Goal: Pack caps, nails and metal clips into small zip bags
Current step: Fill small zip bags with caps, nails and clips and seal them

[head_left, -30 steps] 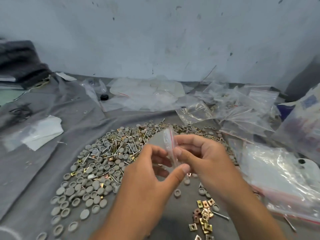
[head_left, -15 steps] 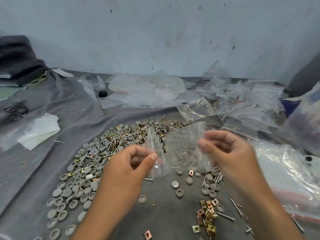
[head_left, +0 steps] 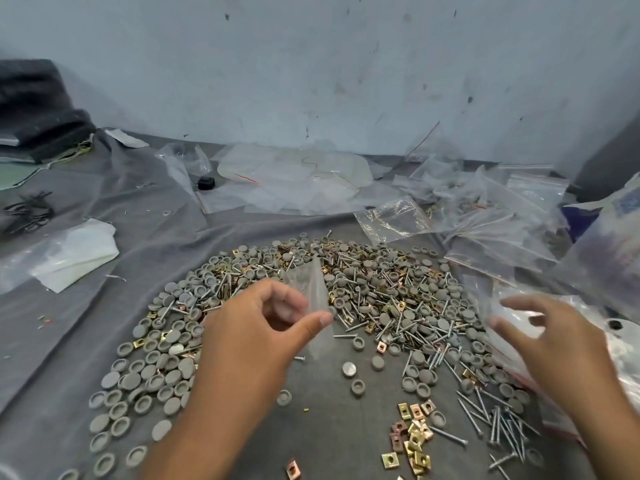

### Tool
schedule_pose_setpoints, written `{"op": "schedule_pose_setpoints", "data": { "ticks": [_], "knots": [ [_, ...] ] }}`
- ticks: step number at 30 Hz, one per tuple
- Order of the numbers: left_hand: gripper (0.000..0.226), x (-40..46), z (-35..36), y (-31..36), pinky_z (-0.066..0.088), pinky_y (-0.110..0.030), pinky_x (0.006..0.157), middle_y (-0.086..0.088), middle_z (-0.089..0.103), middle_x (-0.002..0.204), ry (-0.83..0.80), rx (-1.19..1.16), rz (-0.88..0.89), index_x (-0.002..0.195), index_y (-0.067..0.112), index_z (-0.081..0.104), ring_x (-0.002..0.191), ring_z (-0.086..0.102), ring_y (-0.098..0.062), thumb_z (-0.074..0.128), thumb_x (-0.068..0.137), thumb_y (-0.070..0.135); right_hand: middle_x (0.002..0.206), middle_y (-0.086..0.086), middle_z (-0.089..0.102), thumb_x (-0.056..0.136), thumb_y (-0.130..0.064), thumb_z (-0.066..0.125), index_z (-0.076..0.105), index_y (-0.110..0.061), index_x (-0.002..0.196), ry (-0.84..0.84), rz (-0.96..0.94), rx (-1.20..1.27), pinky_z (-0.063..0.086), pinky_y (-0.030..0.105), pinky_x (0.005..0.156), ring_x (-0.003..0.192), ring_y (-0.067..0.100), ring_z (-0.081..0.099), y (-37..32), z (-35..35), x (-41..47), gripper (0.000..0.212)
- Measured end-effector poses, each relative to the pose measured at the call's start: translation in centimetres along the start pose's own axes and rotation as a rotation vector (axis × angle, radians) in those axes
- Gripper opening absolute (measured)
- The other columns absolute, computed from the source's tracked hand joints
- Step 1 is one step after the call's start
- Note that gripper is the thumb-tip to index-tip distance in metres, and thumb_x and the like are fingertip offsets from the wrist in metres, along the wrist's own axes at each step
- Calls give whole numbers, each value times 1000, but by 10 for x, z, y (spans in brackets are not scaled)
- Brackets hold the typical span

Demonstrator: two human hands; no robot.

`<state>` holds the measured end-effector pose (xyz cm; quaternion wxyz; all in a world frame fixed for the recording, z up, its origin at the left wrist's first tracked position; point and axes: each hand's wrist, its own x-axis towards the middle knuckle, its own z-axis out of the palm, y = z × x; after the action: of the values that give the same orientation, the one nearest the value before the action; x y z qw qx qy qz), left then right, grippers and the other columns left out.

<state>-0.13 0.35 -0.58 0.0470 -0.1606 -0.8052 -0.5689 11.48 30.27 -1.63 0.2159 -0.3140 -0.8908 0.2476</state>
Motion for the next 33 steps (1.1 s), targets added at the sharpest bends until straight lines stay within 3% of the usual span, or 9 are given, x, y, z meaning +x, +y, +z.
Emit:
{"op": "schedule_pose_setpoints", "data": {
  "ticks": [2, 4, 9, 12, 16, 21, 27, 30, 33],
  "knots": [
    [36, -5, 8, 4, 46, -11, 54, 18, 68, 66, -20, 64, 50, 72, 31, 66, 57, 64, 0, 77, 58, 62, 97, -20, 69, 84, -60, 70, 67, -44, 98, -138, -133, 332, 51, 17, 61, 88, 1, 64, -49, 15, -23, 21],
    [31, -10, 16, 6, 44, -10, 54, 20, 67, 65, -59, 124, 102, 69, 32, 64, 57, 64, 1, 83, 63, 55, 92, -18, 72, 82, -65, 67, 68, -42, 98, -345, -237, 544, 51, 13, 65, 83, 0, 67, -92, 36, -45, 28],
    [25, -13, 21, 7, 42, -12, 52, 16, 67, 66, -132, 115, 123, 72, 32, 66, 56, 61, -1, 91, 67, 32, 73, -3, 71, 94, -30, 70, 72, -20, 84, -420, -232, 708, 47, 21, 58, 64, 9, 63, -117, 64, -52, 14],
    [21, -9, 12, 7, 39, -10, 52, 16, 66, 67, -81, 58, 91, 76, 33, 67, 56, 59, 0, 87, 70, 41, 73, -5, 72, 95, -27, 67, 75, -22, 83, -460, -190, 708, 46, 18, 59, 65, 5, 63, -112, 61, -47, 15],
    [29, -6, 0, 6, 42, -9, 52, 19, 64, 75, 83, 232, 179, 76, 37, 50, 65, 62, 1, 78, 82, 31, 73, -8, 74, 92, -36, 71, 71, -27, 89, -555, -116, 535, 55, 25, 57, 66, 13, 69, -110, 63, -47, 9],
    [25, -7, -3, 0, 53, -38, 63, 14, 62, 95, 133, 477, 389, 79, 26, 61, 77, 63, -12, 73, 78, 5, 76, -8, 77, 96, -34, 68, 59, -30, 103, -729, -90, 520, 56, 50, 75, 77, 25, 71, -115, 79, -48, 13],
    [43, -2, -3, -15, 57, -39, 71, 8, 69, 102, -21, 595, 307, 87, 27, 79, 86, 66, -17, 82, 62, -7, 98, -3, 79, 94, -43, 68, 58, -25, 117, -1036, -100, 628, 52, 20, 68, 87, 8, 72, -111, 70, -14, 31],
    [42, 0, 0, -17, 54, -32, 75, 11, 69, 97, -97, 596, 277, 99, 22, 79, 86, 62, -12, 86, 66, -3, 93, -10, 76, 98, -37, 62, 66, -29, 106, -717, -181, 437, 52, 22, 71, 77, -1, 68, -119, 86, 8, 12],
    [31, 2, 6, -17, 51, -23, 79, 19, 63, 102, -147, 528, 257, 113, 27, 74, 80, 54, 0, 78, 84, 17, 110, -15, 67, 101, -28, 60, 65, -29, 124, -413, -359, 126, 52, 25, 89, 98, 0, 62, -148, 110, 31, 24]
  ]
}}
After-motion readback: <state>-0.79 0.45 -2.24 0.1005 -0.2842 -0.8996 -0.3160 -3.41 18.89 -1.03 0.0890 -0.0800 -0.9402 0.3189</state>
